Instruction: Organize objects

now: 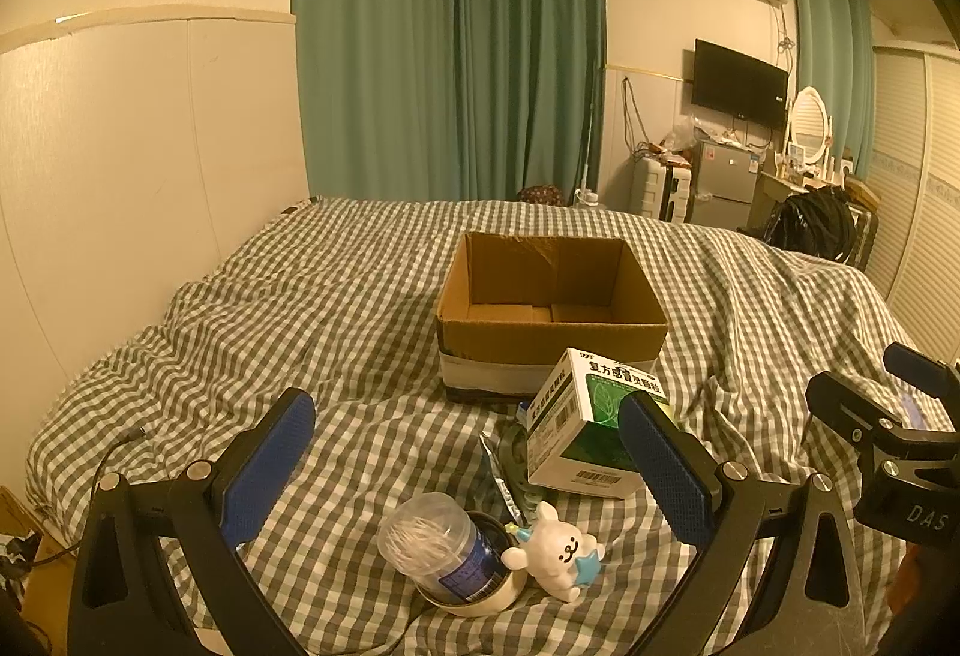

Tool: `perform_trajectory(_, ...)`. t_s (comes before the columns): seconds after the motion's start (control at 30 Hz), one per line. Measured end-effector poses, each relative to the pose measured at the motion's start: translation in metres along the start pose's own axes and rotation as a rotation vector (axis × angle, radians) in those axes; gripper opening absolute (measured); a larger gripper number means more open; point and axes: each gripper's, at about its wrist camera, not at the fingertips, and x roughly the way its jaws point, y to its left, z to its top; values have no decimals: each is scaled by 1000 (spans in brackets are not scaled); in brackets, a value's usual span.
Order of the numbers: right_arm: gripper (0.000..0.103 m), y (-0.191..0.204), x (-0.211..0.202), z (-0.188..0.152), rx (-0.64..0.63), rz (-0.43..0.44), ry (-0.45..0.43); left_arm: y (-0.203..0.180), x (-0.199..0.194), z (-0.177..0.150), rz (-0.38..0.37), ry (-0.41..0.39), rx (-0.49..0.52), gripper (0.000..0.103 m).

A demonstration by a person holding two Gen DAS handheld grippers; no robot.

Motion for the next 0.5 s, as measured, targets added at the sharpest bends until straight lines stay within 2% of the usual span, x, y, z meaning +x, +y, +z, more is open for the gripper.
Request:
perform_trajectory(0.3,103,2,-4,2,-9,3,-9,3,-2,2,5,1,-1,103)
perform_trajectory(0.5,103,5,5,-3,-15,6,21,6,12,-9,13,64,9,103)
